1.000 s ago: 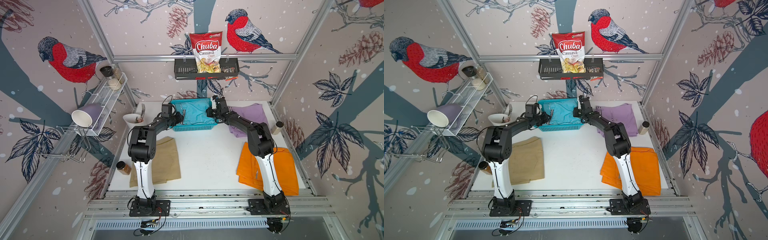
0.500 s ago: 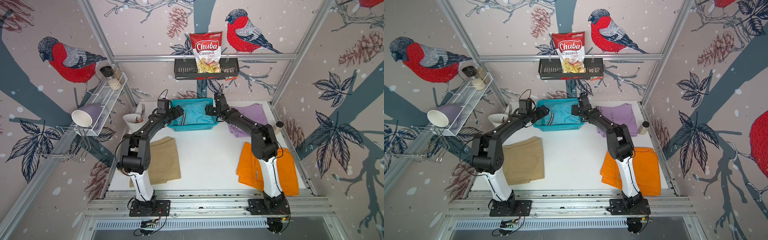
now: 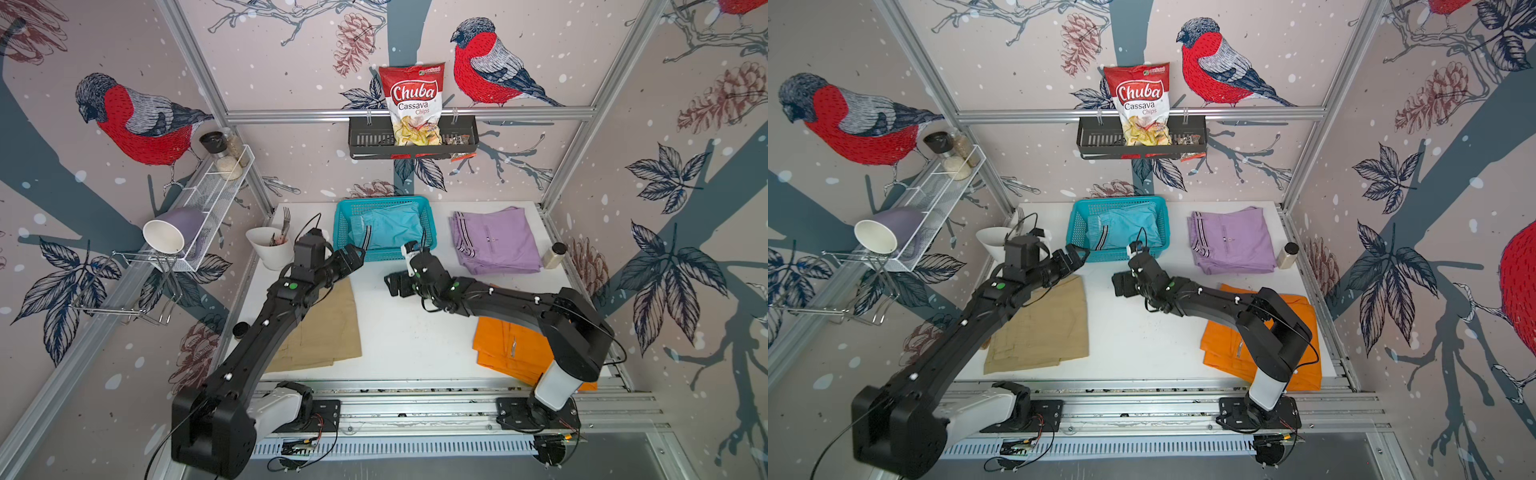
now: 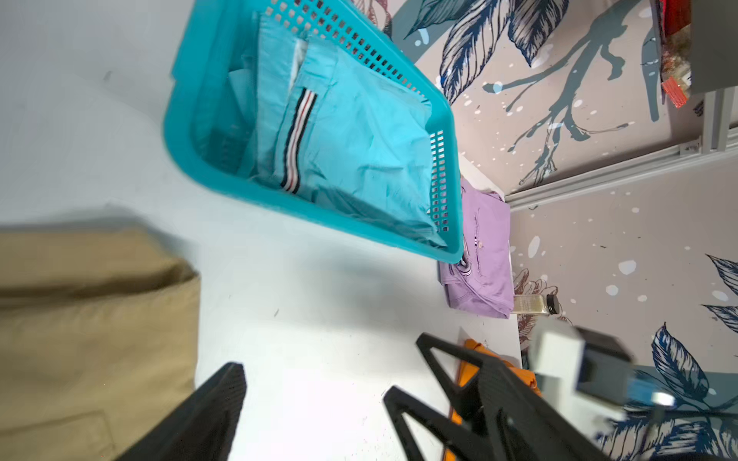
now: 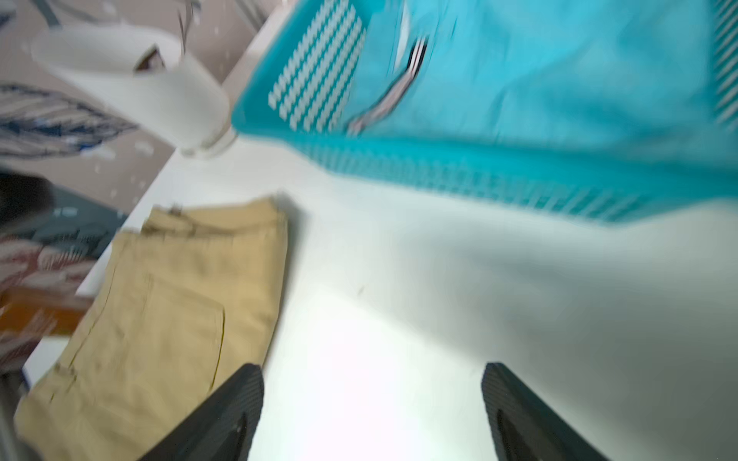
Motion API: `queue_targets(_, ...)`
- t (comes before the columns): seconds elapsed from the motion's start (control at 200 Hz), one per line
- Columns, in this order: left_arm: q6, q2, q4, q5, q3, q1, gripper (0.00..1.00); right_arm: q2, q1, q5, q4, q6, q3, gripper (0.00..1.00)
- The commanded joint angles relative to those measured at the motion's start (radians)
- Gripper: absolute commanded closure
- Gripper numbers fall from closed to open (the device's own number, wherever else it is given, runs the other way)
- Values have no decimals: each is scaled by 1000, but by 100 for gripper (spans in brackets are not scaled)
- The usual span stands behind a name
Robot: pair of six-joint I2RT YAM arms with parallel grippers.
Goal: Put the folded long pants in the basket
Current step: Move the long pant to the center of the board.
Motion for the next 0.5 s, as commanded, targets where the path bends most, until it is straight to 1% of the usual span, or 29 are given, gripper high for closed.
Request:
queue_targets(0.0,-61,-138,-55,-111,-54,-5,5,38,68,-134,256,102,-55,10)
queue_targets(0.085,-41,-247,-99,-172,-82,-4,5,103,105,-144,289,128,-47,11)
queue_targets(0.14,-34,-295,-145,-218,-90,-5,5,150,111,-151,309,147,-32,11)
queue_targets(0.185,-42,-321,-176,-239,-111,-4,5,192,110,-181,327,160,-12,10)
queue_targets(0.34,-53,-369,-182,-217,-205,-6,5,358,131,-251,335,194,103,11)
queue_targets(0.44,-50,-364,-191,-216,-218,-5,5,432,142,-269,321,205,171,12)
queue_targets(0.495,-50,-360,-197,-219,-215,-6,5,451,145,-272,318,211,189,15)
